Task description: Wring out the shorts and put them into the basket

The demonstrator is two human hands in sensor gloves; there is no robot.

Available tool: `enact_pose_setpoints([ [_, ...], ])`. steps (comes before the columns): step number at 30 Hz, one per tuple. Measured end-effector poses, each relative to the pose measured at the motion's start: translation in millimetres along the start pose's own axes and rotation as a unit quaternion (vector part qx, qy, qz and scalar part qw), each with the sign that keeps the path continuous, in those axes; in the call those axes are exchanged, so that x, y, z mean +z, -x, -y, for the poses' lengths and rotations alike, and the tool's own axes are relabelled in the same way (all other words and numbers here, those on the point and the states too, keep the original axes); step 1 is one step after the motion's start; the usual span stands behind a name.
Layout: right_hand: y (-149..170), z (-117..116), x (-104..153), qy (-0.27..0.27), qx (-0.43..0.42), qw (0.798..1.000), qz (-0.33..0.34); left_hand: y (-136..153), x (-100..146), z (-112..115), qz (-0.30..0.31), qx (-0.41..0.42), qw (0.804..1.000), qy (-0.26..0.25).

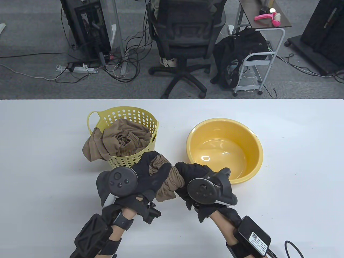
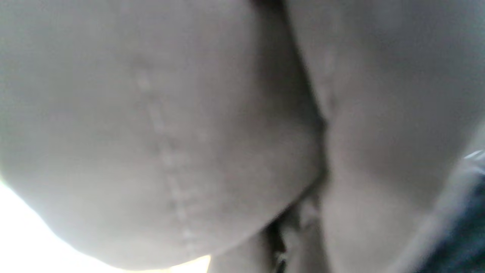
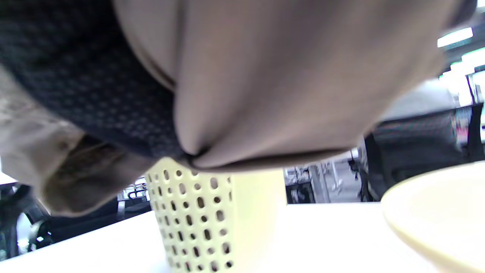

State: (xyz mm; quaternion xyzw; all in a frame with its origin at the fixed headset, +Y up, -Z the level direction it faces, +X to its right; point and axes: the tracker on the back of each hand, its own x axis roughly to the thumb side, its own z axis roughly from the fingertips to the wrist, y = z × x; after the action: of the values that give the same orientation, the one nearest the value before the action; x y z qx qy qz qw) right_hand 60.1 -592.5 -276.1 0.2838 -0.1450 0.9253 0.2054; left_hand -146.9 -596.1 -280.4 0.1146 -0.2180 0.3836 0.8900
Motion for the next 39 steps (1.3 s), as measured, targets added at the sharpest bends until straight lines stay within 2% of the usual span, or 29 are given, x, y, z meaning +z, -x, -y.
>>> enact_pose_setpoints([
  [5, 11.9, -4.5, -1.4, -0.042, -0.101, 0.993, -0.032, -5.5, 1.6, -4.4, 0.048, -0.003, 0.999, -0.001],
  [8, 18.9, -9.3, -1.8, -0.064, -0.167, 0.983, -0.043, -9.7, 2.1, -8.4, 0.077, -0.004, 0.997, 0.0],
  [18, 31.7, -29.8, -2.2, -0.131, -0.336, 0.931, -0.06, -22.9, 3.1, -18.5, 0.164, -0.004, 0.986, 0.022],
  [24, 35.9, -41.7, -3.2, -0.166, -0.394, 0.902, -0.064, -26.7, 1.7, -19.9, 0.18, -0.011, 0.983, 0.035],
  [30, 37.1, -51.7, -2.7, -0.209, -0.458, 0.863, -0.047, -27.6, 2.1, -21.3, 0.197, 0.004, 0.979, 0.044],
  [39, 36.7, -52.1, -3.1, -0.215, -0.463, 0.859, -0.035, -29.3, 3.2, -23.9, 0.203, 0.006, 0.978, 0.046],
])
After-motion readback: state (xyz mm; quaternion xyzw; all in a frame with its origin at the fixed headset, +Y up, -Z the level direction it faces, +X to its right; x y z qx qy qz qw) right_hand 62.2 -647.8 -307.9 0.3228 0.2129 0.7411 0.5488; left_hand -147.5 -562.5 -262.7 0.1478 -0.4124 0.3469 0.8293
